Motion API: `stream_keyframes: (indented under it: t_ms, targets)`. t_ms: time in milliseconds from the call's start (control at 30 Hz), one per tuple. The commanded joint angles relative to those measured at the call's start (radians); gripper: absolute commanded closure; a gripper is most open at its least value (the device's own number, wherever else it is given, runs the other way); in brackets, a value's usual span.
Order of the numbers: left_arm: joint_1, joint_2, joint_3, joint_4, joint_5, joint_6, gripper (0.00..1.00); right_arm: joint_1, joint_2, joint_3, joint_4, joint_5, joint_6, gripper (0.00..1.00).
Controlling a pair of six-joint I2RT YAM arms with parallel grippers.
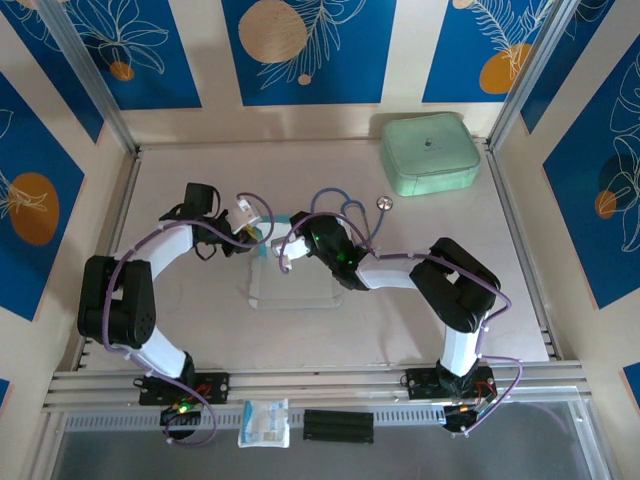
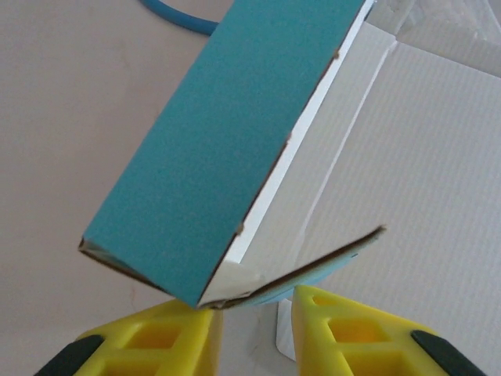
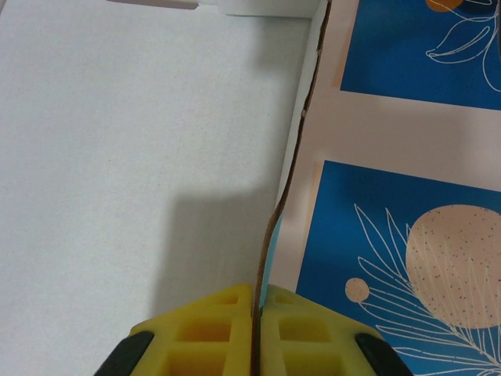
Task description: Fold the paper box
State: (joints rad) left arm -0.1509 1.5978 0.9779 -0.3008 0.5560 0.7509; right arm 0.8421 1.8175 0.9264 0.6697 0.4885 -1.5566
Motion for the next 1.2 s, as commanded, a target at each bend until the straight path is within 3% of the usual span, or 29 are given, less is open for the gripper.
stream_keyframes:
  t_ms: [0,400,633,867,933,1033,1100,1167]
  targets:
    - [-0.031,0.0,-0.018,0.118,0.002,-0.072,0.71,0.023,0.034,-0.038,-0.135,-0.057,-0.03,0.92]
    - [-0.071,0.045,-0.006,0.157,-0.068,-0.157,0.65,0.025,0.025,-0.037,-0.156,-0.05,-0.018,0.92]
    - [-0.09,0.081,0.025,0.143,-0.183,-0.195,0.71,0.023,0.027,-0.036,-0.16,-0.047,-0.016,0.92]
    - [-0.108,0.097,0.028,0.168,-0.291,-0.242,0.86,0.023,0.023,-0.035,-0.167,-0.047,-0.013,0.92]
    - [-0.117,0.104,0.031,0.169,-0.295,-0.252,0.84,0.023,0.022,-0.035,-0.167,-0.046,-0.013,0.92]
    - [-0.134,0.122,0.049,0.151,-0.31,-0.254,0.7,0.023,0.023,-0.037,-0.168,-0.045,-0.012,0.92]
    - [-0.14,0.141,0.066,0.134,-0.32,-0.252,0.7,0.025,0.021,-0.037,-0.169,-0.044,-0.011,0.92]
    - [-0.14,0.158,0.084,0.115,-0.324,-0.254,0.78,0.024,0.023,-0.037,-0.168,-0.044,-0.011,0.92]
